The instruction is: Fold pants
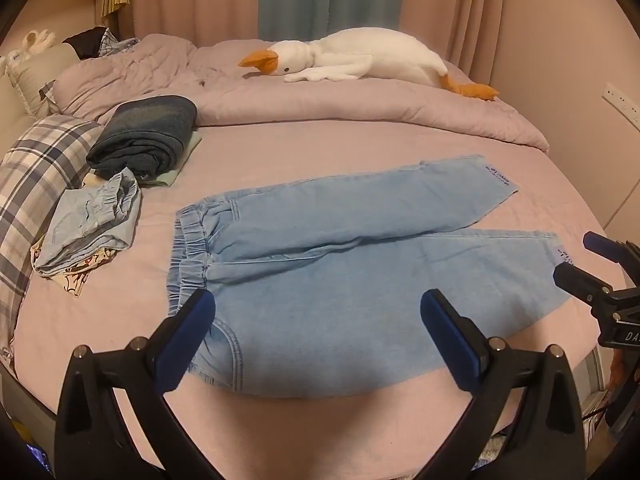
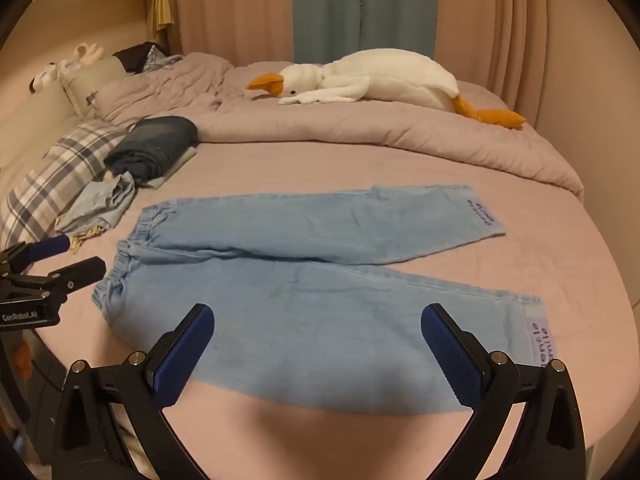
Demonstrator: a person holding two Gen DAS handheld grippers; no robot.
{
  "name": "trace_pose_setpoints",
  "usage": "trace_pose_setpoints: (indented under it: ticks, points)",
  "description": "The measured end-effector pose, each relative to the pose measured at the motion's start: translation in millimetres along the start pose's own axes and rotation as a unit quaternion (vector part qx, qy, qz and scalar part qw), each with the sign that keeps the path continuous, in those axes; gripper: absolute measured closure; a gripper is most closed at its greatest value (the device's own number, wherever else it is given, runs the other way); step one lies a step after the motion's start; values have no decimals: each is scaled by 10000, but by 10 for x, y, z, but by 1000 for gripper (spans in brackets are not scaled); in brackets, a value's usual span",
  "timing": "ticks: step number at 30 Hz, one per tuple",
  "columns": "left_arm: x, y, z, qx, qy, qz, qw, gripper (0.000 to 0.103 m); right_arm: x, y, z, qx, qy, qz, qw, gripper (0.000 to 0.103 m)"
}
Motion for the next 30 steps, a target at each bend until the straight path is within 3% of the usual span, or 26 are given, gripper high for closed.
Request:
trace_pose_setpoints:
  ticks: [30]
  points:
    - [-87,-21,-115,-9,144,-97,9998,0,-11,-41,-52,41,28,-128,9999,0]
Point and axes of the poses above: each gripper's, at about its wrist camera, not at the fingertips, and y roughly against the way its jaws point, z to its right, x to its top, the point moved 3 cm from there along -y, roughly the way its jaws point, and after that the axes turned 5 degrees about z, right-handed, at the moved point
